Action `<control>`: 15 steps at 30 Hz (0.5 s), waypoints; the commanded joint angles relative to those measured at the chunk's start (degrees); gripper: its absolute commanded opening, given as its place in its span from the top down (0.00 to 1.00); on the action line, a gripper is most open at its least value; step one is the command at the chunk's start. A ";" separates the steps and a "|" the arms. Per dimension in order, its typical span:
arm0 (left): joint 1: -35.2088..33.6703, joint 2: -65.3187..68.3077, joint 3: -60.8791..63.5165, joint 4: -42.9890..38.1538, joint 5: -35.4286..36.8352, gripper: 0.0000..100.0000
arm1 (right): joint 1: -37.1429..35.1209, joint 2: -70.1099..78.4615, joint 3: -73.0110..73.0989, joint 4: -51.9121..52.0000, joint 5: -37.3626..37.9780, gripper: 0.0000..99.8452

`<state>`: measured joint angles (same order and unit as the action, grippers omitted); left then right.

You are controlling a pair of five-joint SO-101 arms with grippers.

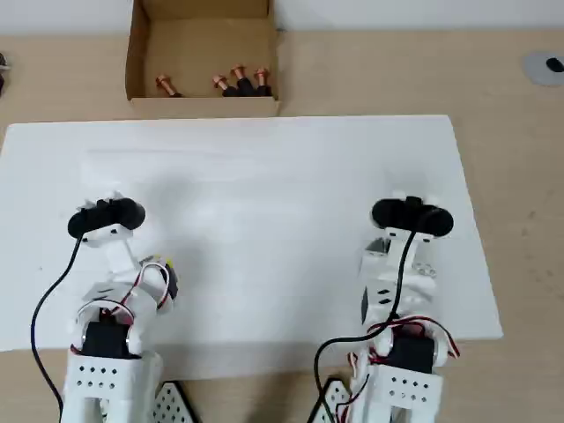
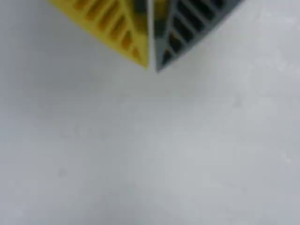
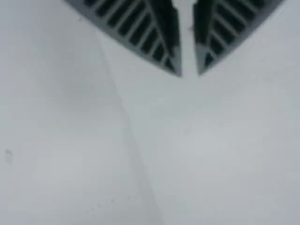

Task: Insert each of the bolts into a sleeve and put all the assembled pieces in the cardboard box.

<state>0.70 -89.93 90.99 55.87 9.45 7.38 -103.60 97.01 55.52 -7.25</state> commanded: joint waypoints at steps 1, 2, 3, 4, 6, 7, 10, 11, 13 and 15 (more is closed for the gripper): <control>-0.26 -0.48 -0.26 -0.70 0.18 0.99 | -0.92 -1.63 -0.04 0.09 -0.35 0.98; -0.26 -0.48 -0.26 -0.70 0.18 0.99 | -0.92 -1.63 -0.04 0.09 -0.35 0.98; -0.26 -0.48 -0.26 -0.70 0.18 0.99 | -0.92 -1.63 -0.04 0.09 -0.53 0.98; -0.26 -0.48 -0.26 -0.70 0.18 0.99 | -1.27 -1.63 -0.04 0.00 -0.62 0.98; -0.26 -0.48 -0.26 -0.70 0.18 0.99 | -1.27 -1.63 -0.04 -0.09 -0.53 0.98; -0.26 -0.48 -0.26 -0.70 0.18 0.99 | -1.01 -1.63 -0.04 0.00 -0.62 0.98; -0.26 -0.48 -0.26 -0.70 0.18 0.99 | -0.92 -1.63 -0.04 -0.26 -0.44 0.98; -0.26 -0.48 -0.26 -0.70 0.18 0.99 | -0.92 -1.63 -0.04 -0.26 -0.35 0.98; -0.26 -0.48 -0.26 -0.70 0.18 0.99 | -0.92 -1.63 -0.04 -0.35 -0.35 0.98; -0.26 -0.48 -0.26 -0.70 0.18 0.99 | -0.84 -1.71 -0.04 -0.79 -0.35 0.98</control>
<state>0.70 -89.93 90.99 55.87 9.45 7.03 -103.60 97.01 55.52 -7.25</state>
